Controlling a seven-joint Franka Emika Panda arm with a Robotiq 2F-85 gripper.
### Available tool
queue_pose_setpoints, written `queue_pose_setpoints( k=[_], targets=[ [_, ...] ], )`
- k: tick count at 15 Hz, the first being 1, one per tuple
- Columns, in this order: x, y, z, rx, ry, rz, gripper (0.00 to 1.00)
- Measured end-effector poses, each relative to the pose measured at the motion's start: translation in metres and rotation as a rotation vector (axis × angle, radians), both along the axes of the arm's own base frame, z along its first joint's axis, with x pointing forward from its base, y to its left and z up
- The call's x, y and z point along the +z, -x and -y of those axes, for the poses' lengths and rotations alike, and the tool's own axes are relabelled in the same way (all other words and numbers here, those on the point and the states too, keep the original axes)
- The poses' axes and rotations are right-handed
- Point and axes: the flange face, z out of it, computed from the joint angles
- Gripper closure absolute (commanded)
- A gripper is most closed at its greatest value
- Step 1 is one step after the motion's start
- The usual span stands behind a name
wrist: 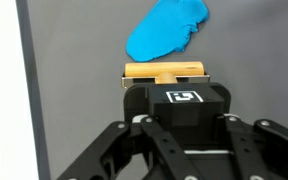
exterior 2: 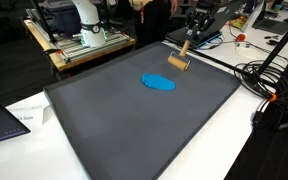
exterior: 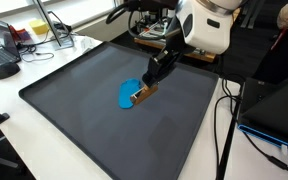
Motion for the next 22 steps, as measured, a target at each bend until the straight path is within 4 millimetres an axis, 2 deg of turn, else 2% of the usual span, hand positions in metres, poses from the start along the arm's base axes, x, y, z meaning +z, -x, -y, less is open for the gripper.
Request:
queue_pose_setpoints(
  k=[5, 11, 14, 17, 19, 22],
  targets=[
    [-0.013, 0.003, -0.011, 0.006, 0.037, -0.048, 0.78],
    [-0.006, 0.008, -0.015, 0.003, 0.041, -0.06, 0.78],
    [0.006, 0.011, -0.014, -0.015, 0.033, -0.042, 0.78],
    [0.022, 0.022, -0.01, -0.062, 0.009, -0.031, 0.78],
    [0.036, 0.032, 0.0, -0.133, -0.036, -0.028, 0.78],
    [0.064, 0.048, 0.025, -0.259, -0.136, 0.012, 0.78]
  ],
)
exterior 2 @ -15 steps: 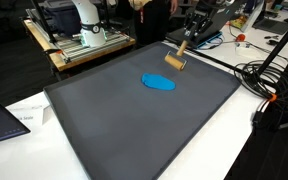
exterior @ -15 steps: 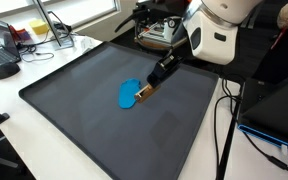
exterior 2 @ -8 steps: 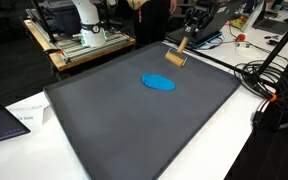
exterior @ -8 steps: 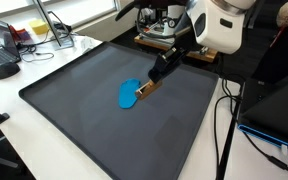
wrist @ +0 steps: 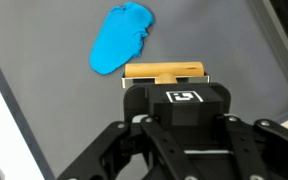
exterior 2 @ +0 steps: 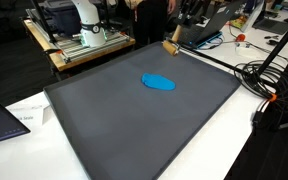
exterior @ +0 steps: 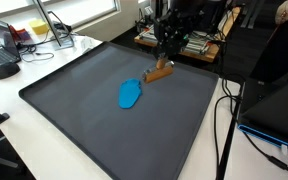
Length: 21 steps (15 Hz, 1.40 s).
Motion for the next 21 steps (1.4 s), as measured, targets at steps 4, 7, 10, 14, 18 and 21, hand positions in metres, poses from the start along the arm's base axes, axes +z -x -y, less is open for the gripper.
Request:
queue_pose_setpoints(
  k=[4, 7, 10, 14, 18, 21],
  targets=[
    [0.031, 0.023, 0.042, -0.157, -0.1, 0.108, 0.78],
    [0.038, 0.044, 0.071, -0.27, -0.158, 0.198, 0.78],
    [0.037, 0.065, 0.098, -0.383, -0.205, 0.28, 0.78],
    [0.033, 0.087, 0.135, -0.535, -0.264, 0.386, 0.78],
    [0.026, 0.091, 0.172, -0.697, -0.319, 0.478, 0.78],
    [0.017, 0.089, 0.204, -0.83, -0.342, 0.5, 0.78]
  ],
)
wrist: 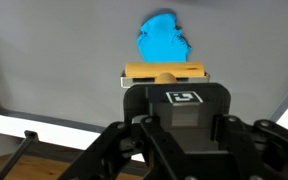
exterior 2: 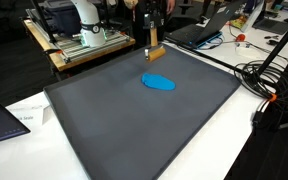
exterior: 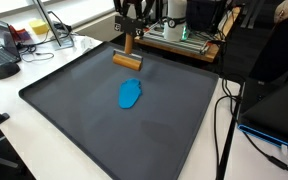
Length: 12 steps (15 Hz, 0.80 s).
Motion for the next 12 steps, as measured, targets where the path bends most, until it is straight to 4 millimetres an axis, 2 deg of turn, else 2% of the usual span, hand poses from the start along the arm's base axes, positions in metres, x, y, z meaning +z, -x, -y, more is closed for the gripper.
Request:
queue_pose_setpoints(
  k=[4, 12],
  targets=[
    [-0.002, -0.005, 0.034, -0.133, -0.099, 0.045, 0.78],
    [0.0, -0.007, 0.075, -0.483, -0.23, 0.086, 0.78]
  ],
)
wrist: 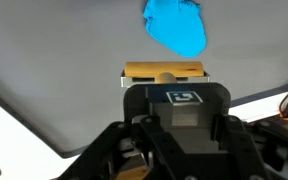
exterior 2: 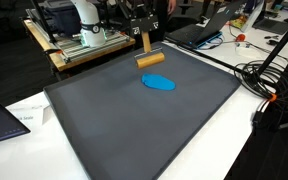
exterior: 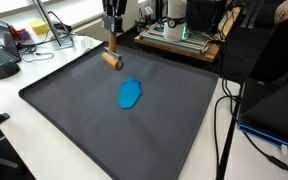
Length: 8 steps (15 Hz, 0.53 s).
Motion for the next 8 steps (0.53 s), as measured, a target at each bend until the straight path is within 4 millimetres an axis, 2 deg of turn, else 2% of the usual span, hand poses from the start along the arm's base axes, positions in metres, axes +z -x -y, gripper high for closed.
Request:
queue_pose_setpoints(
  k=[3, 8],
  targets=[
    [-0.001, 0.001, 0.005, -0.086, -0.027, -0.008, 0.78],
    [-0.003, 0.006, -0.005, -0.085, -0.031, -0.162, 0.78]
  ],
)
